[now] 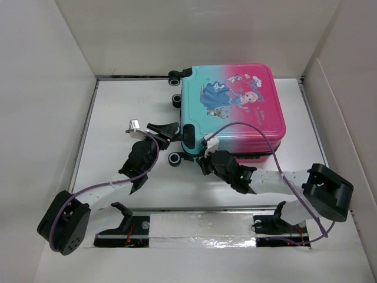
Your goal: Pack the luggage
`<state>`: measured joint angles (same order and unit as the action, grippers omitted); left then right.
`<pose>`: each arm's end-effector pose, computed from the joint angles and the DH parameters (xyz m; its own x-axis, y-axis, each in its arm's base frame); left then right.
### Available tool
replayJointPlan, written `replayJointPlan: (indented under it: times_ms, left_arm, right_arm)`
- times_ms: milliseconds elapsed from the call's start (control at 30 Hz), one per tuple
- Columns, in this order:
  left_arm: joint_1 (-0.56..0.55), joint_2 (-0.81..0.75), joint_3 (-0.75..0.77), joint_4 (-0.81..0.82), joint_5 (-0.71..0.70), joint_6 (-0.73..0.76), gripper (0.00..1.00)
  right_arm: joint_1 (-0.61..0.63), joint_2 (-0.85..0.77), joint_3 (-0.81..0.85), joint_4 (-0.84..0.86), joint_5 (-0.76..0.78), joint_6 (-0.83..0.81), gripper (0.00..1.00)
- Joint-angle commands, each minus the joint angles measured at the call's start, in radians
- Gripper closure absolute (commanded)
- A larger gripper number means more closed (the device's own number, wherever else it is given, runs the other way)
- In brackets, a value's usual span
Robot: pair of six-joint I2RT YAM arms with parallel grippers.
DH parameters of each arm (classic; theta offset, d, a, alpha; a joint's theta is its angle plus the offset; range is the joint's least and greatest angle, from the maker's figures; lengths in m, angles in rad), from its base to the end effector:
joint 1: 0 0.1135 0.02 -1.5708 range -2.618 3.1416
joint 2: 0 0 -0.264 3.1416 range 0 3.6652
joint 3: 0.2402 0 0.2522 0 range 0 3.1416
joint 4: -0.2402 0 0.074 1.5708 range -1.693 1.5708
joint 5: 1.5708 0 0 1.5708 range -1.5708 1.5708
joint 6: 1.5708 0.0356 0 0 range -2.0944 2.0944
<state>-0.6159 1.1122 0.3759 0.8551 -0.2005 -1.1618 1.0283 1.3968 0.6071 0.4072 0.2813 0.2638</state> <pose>0.1943 -0.1288 0.2431 -0.3329 -0.8660 -0.3732 0.2497 0.3007 -0.9204 0.1581 0.2430 0.2014 -0.3659 -0.1217 -0.9227 -0.6157 0.7751 0.1419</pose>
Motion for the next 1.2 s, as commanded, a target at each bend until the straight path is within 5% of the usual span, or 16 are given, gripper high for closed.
replayJointPlan:
  times_ms: [0,167,267,500,700,933,1033,1167]
  left_arm:
    - [-0.133,-0.077,0.007,-0.054,0.423,0.039,1.00]
    - [-0.093,-0.140,0.038,-0.108,0.478,0.044,1.00]
    - [-0.119,-0.143,0.026,-0.064,0.490,0.005,1.00]
    - [-0.312,-0.068,0.024,0.013,0.382,-0.004,1.00]
    - [-0.429,0.147,0.125,0.173,0.355,-0.024,1.00]
    - [-0.512,0.327,0.262,0.341,0.313,-0.062,1.00]
    - [-0.512,0.290,0.244,0.352,0.233,-0.036,1.00]
    - [-0.462,0.223,0.224,0.349,0.219,-0.033,1.00]
  right_arm:
    - [0.055,0.053,0.091,0.269,-0.326,0.061,1.00]
    - [0.079,-0.181,-0.039,0.162,-0.184,0.055,1.00]
    - [-0.017,-0.292,-0.131,0.108,-0.179,0.025,1.00]
    - [-0.348,-0.342,-0.018,-0.031,-0.506,-0.144,1.00]
    - [-0.455,-0.306,0.108,-0.124,-0.694,-0.204,1.00]
    - [-0.093,-0.242,-0.237,0.392,-0.450,0.115,1.00]
    - [0.070,-0.254,-0.157,0.230,-0.280,0.109,1.00]
    - [0.125,-0.355,-0.167,0.141,-0.105,0.111,1.00]
